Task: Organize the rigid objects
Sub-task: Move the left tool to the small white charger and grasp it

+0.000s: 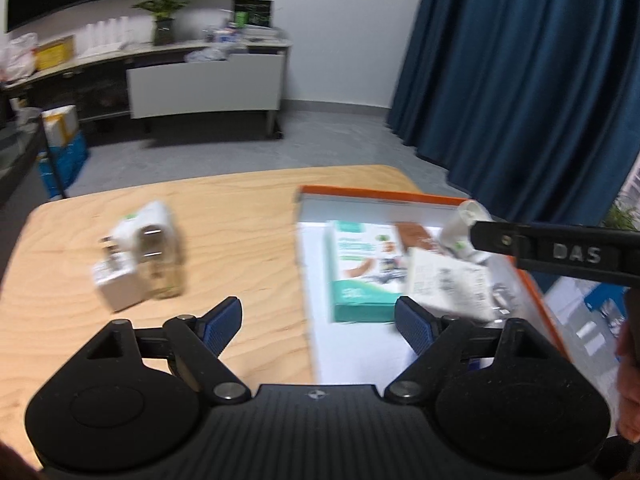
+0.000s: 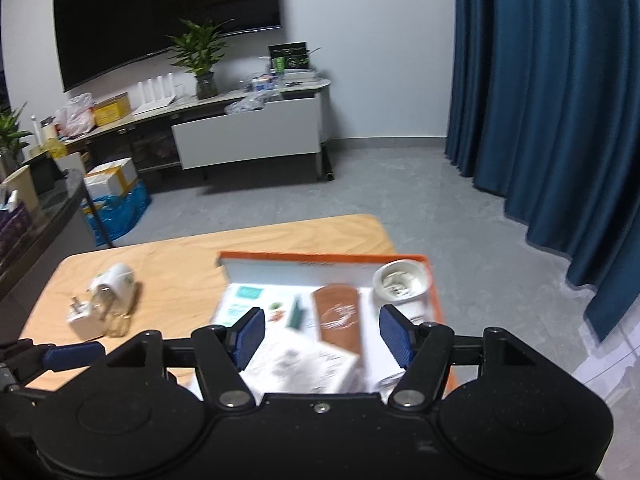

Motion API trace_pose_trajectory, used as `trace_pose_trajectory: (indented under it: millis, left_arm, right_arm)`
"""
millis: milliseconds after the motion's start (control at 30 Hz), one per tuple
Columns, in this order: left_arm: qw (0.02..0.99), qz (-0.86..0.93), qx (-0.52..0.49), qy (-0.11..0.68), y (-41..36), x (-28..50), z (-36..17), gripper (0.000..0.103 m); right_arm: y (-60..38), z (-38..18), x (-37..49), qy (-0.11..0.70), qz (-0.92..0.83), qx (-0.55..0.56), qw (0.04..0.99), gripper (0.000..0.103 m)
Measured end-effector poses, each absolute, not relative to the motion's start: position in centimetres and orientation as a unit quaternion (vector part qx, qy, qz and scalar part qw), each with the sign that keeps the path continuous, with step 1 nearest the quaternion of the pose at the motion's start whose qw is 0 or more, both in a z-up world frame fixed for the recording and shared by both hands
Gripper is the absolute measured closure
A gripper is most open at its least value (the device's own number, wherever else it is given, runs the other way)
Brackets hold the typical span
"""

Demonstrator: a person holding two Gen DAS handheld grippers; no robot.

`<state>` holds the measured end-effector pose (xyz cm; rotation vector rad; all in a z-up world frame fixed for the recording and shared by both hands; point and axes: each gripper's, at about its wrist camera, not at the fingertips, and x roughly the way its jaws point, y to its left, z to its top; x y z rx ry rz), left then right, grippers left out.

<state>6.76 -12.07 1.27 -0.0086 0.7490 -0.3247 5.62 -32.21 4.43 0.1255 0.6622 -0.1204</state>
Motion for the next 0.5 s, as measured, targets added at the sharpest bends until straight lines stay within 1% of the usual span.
trace_pose_trajectory:
  millis: [167, 333, 500]
  left_arm:
    - [0.926, -0.109, -0.004, 0.361, -7.3, 6.7, 0.1, 0.014]
    - [0.933, -0.068, 0.001, 0.354, -2.2, 8.5, -1.5, 0.01]
    - [0.936, -0.096, 0.037, 0.337, 0.3, 11.4, -2.6, 0.008]
  right_arm:
    - [-29.6, 4.0, 5.5, 0.333, -0.034, 0.047, 0.941, 0.027]
    - [-27.8, 3.4, 5.6, 0.341, -0.017, 0.043, 0.939, 0.027]
    - [-26.5, 2.7, 5.8, 0.35, -0.015, 0.037, 0.936, 0.027]
